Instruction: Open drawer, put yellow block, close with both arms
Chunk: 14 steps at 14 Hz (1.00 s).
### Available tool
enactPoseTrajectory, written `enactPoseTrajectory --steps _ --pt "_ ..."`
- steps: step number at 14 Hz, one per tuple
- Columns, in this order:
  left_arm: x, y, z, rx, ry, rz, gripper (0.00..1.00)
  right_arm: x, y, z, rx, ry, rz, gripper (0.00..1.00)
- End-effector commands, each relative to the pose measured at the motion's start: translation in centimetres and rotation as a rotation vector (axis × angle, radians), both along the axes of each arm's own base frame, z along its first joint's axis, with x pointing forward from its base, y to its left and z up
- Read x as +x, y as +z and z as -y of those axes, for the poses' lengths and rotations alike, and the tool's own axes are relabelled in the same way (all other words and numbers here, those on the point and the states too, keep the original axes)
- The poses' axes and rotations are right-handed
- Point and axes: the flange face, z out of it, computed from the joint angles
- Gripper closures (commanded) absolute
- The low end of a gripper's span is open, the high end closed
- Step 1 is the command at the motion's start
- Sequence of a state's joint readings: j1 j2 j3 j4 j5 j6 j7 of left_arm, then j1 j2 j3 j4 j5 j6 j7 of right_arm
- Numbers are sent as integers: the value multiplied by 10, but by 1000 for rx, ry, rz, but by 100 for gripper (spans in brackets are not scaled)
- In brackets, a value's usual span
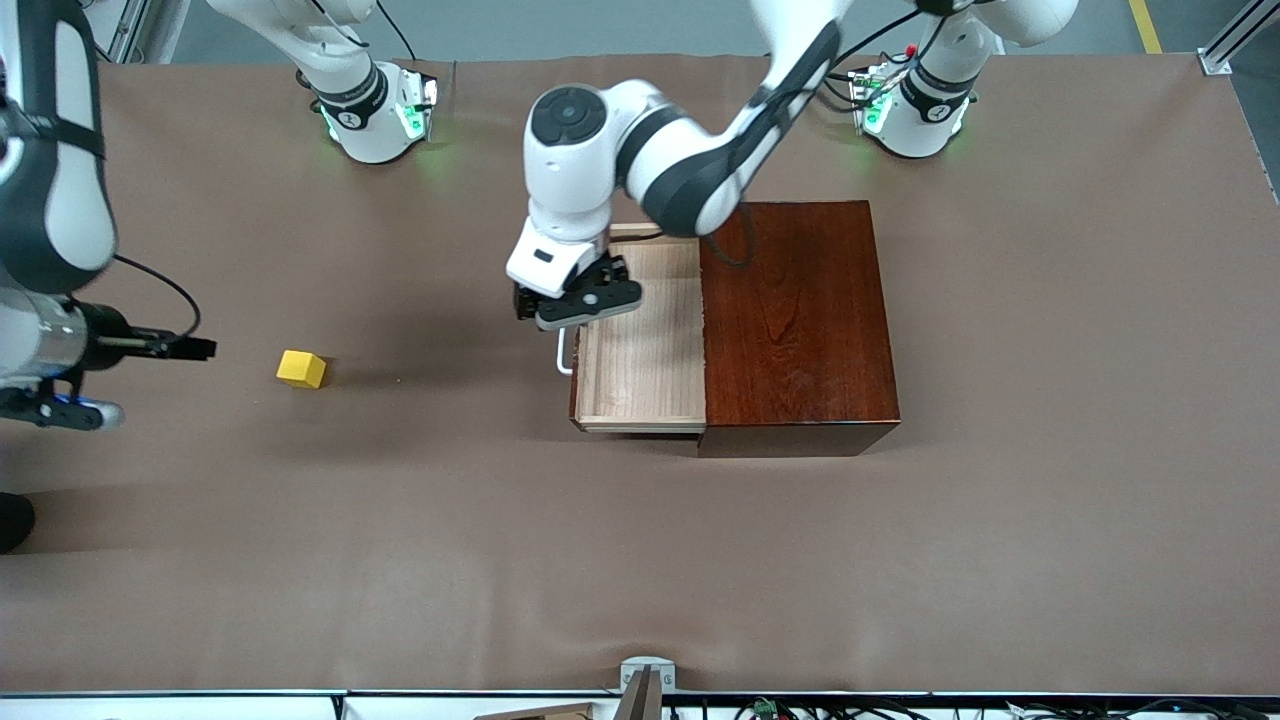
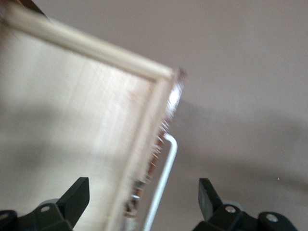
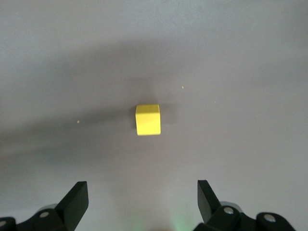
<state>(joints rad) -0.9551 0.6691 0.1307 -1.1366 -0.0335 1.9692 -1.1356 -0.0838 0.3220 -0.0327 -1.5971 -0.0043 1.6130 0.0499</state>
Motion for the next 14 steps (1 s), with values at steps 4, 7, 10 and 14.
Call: enactPoseTrajectory --steps 4,7,10,14 --pt "79 125 -194 88 10 -69 0 -11 -74 -6 -6 -23 -1 0" --pt "102 152 -284 112 -17 -110 0 -26 -121 -1 -8 -22 57 0" --pt "108 169 -368 109 -56 -118 0 -45 -160 -6 -10 -14 88 0" --pt "92 178 -468 101 -128 -142 0 -66 -194 -6 -11 -5 129 0"
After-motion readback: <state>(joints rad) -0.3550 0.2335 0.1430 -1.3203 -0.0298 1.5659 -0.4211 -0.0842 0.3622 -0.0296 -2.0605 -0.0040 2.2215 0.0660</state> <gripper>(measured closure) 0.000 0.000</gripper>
